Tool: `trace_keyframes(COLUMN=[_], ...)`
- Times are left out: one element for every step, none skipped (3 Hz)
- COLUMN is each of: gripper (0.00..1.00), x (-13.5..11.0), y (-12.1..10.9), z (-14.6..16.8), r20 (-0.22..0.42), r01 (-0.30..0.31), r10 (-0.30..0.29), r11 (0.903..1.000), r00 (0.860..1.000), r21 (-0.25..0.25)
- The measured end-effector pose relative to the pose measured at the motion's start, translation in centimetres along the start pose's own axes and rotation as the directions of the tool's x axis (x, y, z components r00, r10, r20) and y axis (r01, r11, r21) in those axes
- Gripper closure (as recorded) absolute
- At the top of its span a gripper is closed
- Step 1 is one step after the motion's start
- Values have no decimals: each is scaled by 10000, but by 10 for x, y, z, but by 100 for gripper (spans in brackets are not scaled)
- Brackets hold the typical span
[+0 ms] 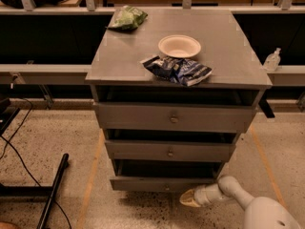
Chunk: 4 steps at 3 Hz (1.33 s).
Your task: Close bottom drawer
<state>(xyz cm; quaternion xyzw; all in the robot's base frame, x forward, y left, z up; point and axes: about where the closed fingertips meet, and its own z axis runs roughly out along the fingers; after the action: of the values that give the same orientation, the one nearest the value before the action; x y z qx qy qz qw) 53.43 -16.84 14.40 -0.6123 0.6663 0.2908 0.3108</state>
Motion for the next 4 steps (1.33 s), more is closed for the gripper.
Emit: trace_keyframes(gripper=[100,100,100,100], x=[-1,-2,-9,-12], y=[1,-6,-23,-32], z=[4,9,16,19], r20=[195,403,502,486], r01=[231,488,865,1009], r10=[-236,-511,-904,-1049], r11=[9994,9973,9933,9917], r00=[9995,9979,9946,9933], r21=[270,558,766,791])
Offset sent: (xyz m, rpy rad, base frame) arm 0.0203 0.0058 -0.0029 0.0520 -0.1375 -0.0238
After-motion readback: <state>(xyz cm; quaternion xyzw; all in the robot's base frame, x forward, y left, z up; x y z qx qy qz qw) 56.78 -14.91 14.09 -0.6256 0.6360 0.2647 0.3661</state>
